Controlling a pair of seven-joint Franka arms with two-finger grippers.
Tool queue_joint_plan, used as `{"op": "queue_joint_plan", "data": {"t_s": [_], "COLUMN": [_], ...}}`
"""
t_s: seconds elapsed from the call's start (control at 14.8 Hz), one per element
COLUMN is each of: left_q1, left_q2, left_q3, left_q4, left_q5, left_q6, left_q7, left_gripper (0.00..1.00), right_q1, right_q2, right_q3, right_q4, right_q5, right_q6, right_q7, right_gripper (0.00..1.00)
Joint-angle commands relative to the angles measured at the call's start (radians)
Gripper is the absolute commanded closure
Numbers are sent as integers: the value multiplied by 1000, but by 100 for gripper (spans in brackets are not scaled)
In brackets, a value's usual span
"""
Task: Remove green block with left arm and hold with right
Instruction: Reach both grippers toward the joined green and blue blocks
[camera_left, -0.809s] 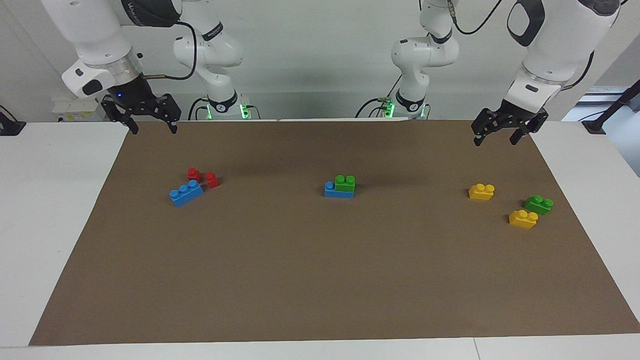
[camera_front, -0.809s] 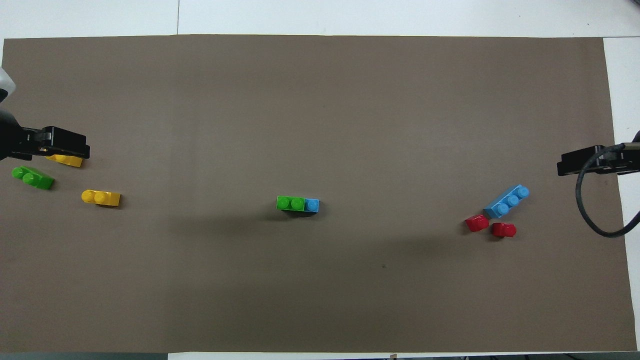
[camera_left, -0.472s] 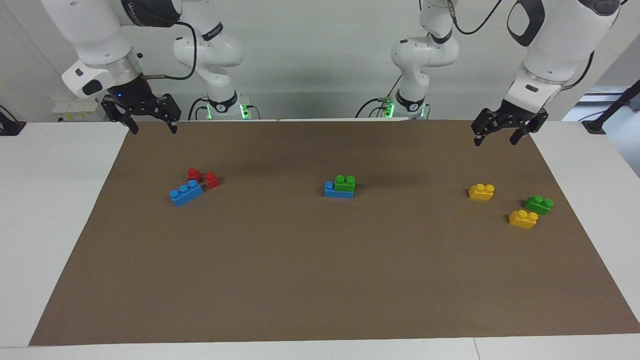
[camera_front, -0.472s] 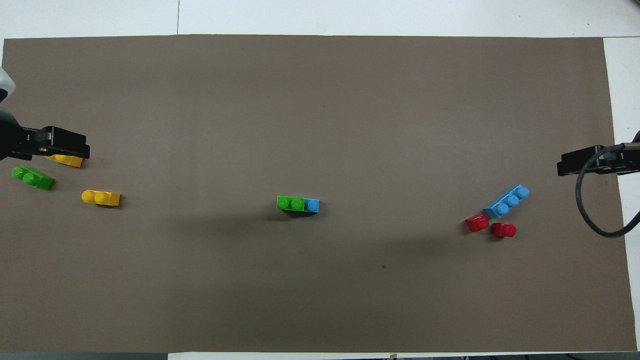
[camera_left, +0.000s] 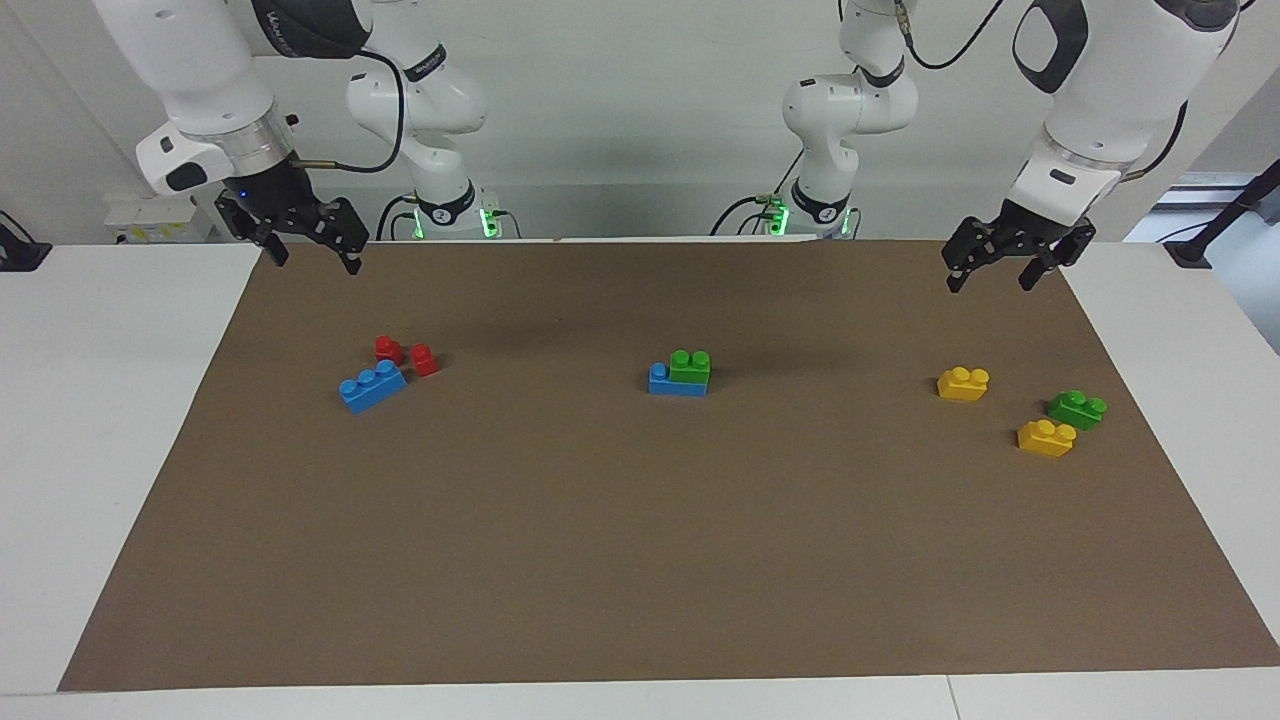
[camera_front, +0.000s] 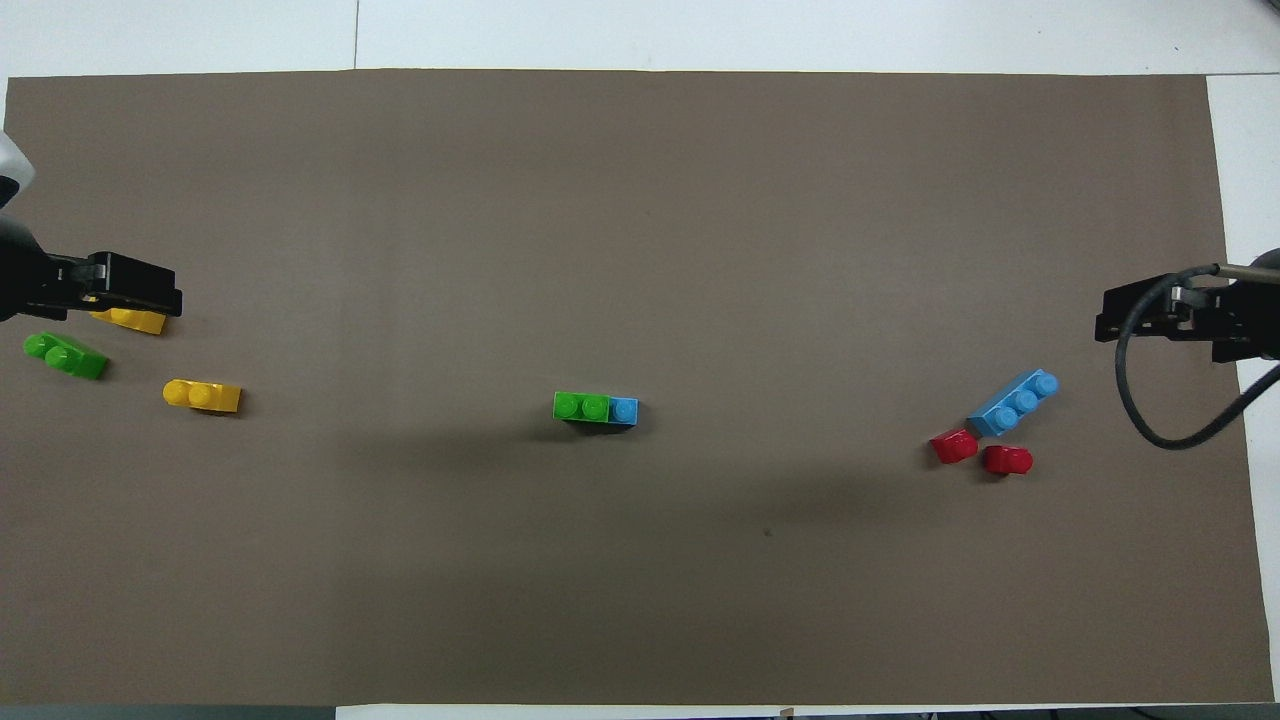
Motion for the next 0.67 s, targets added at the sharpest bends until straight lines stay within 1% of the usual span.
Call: {"op": "queue_joint_plan", "data": {"t_s": [0.0, 0.07, 0.2, 0.34, 0.47, 0.61], "left_q1": [-5, -5, -36, -66, -99, -134], "left_q2": [-12, -23, -40, -49, -63, -83], "left_q3": [-5, -10, -13, -13, -13, -13], "left_q4": [-31, -46, -83, -108, -132, -171], "left_q5": [-19, -19, -19, -20, -20, -20], "left_q6": [24, 37, 66, 75, 75, 89], "left_q7": [-103, -155, -285, -455, -601, -736], "left_gripper": [0, 0, 0, 0, 0, 0], "right_q1": [50, 85, 137, 188, 248, 294], "right_q2": [-28, -30, -27, -24, 2, 41], "right_q3": [9, 9, 7, 9, 7, 7], "right_q4": [-100, -128, -172, -223, -260, -286], "right_q5": [1, 20, 84, 139, 184, 248], "right_q6": [66, 98, 154, 225, 305, 380], "right_q7": [204, 314, 602, 842, 1067, 1201], "right_gripper": [0, 0, 0, 0, 0, 0]}}
